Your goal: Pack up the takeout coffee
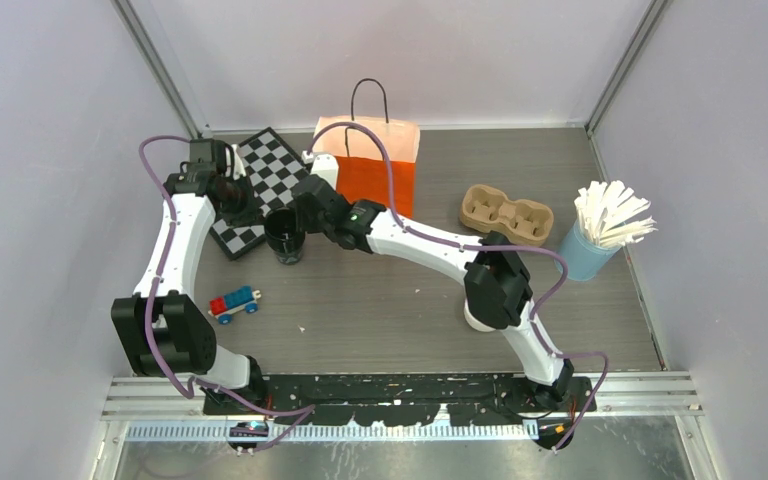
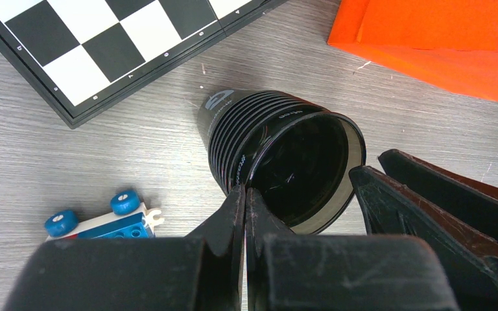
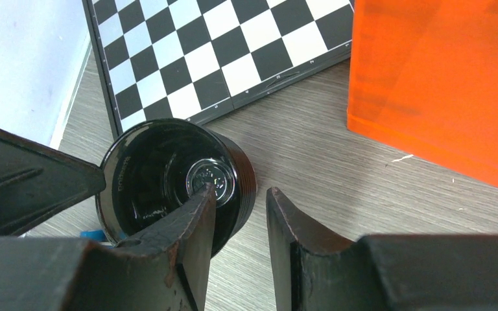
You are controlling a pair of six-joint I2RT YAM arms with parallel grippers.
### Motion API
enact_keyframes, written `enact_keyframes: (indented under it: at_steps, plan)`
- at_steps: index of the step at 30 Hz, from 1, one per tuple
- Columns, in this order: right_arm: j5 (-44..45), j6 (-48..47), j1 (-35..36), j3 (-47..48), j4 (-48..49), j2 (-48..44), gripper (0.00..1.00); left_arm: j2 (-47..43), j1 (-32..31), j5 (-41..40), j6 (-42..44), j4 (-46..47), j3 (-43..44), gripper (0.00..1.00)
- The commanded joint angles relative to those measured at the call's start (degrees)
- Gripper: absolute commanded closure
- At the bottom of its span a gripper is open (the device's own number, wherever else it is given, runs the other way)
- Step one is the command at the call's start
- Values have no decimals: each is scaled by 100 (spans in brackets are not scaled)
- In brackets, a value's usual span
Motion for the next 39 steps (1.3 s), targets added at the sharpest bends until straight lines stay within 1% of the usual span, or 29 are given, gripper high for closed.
enact_keyframes:
  at_steps: [1,5,10,11,13,16,19,23,30,34,36,37,38,39]
  plan:
    - [186,-21,1,441,-68,129,60,-170,-17,127,25,190,-27,100]
    - [164,36,-1,589,-150,245,61,-185,-19,139,16,199,-50,100]
    - [322,96,1,630,-244,297,68,-138,-23,145,14,196,-41,100]
    - [346,96,-6,626,-236,298,70,-131,-22,149,15,199,-41,100]
    - [379,56,-6,625,-228,277,81,-134,-20,151,12,201,-25,100]
    - [384,-9,-3,603,-153,213,92,-142,-20,175,-5,185,29,100]
    - [391,-119,-7,660,-129,148,98,-176,-21,182,-21,148,110,100]
    - [309,-246,-2,856,-226,98,98,-219,-14,129,-48,79,219,100]
    - [305,-369,-6,990,-350,80,91,-362,-21,-33,-120,101,212,100]
    - [247,-374,-5,1061,-410,137,92,-415,-21,-107,-112,55,244,100]
    - [169,-373,-1,1131,-464,163,84,-439,-25,-117,-120,51,261,100]
    - [159,-370,-3,1161,-482,168,82,-448,-22,-109,-120,51,266,100]
    - [151,-384,0,1184,-494,166,86,-454,-20,-108,-128,51,266,100]
    - [163,-401,-1,1191,-498,166,92,-459,-26,-101,-131,51,266,100]
